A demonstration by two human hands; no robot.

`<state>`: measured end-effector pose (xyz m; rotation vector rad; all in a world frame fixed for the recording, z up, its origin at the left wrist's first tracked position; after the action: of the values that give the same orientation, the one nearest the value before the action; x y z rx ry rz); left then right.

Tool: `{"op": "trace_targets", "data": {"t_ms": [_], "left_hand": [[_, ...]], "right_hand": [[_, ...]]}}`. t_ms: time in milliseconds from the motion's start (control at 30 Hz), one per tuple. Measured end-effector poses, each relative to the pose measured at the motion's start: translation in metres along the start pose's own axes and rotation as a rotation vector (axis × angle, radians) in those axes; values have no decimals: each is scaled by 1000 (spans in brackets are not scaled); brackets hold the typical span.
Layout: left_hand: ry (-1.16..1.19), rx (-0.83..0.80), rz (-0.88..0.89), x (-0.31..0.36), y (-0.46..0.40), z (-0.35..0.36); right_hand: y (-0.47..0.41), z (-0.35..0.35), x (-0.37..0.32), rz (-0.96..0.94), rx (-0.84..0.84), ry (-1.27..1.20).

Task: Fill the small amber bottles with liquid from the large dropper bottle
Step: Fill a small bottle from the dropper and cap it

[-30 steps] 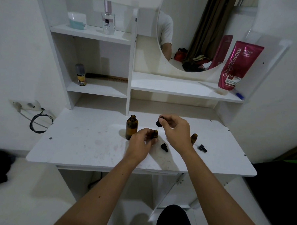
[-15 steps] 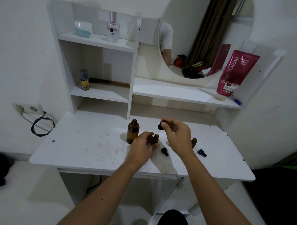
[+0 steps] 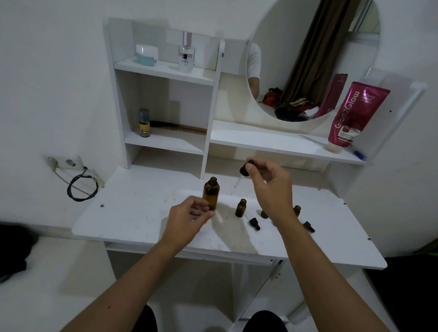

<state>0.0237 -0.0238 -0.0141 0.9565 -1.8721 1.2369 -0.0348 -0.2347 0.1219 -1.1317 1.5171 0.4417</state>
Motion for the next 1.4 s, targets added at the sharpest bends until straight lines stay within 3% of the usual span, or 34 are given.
{"op": "trace_targets", "data": {"t_ms": [133,367,867,1100,1400], "left_hand": [[0,150,-32,-4,-9,-18],[64,-2,-103,-11,-24,5],[-28,-13,-66,-19,-27,5],[-39,-16,-58,-20,-28,5],[-103,-46,-57,-15,-27,6]], "right_hand": [[-7,14,-12,14,-14,-116],[-18,35,-22,7,-31,-147],[-13,80,23,115,-136,120],[-12,86,20,56,-103,226],[-9,81,15,65,-126,150]]}}
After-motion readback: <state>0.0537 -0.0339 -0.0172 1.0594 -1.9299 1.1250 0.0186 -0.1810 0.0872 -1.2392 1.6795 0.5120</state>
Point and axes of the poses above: each hand's wrist, its own y-axis away from the middle knuckle, its own z-axis out of the palm, x = y × z, the point moved 7 cm from there along -y, towards the middle knuckle, and after that the axes turned 12 degrees about z, right-handed, at the moved point
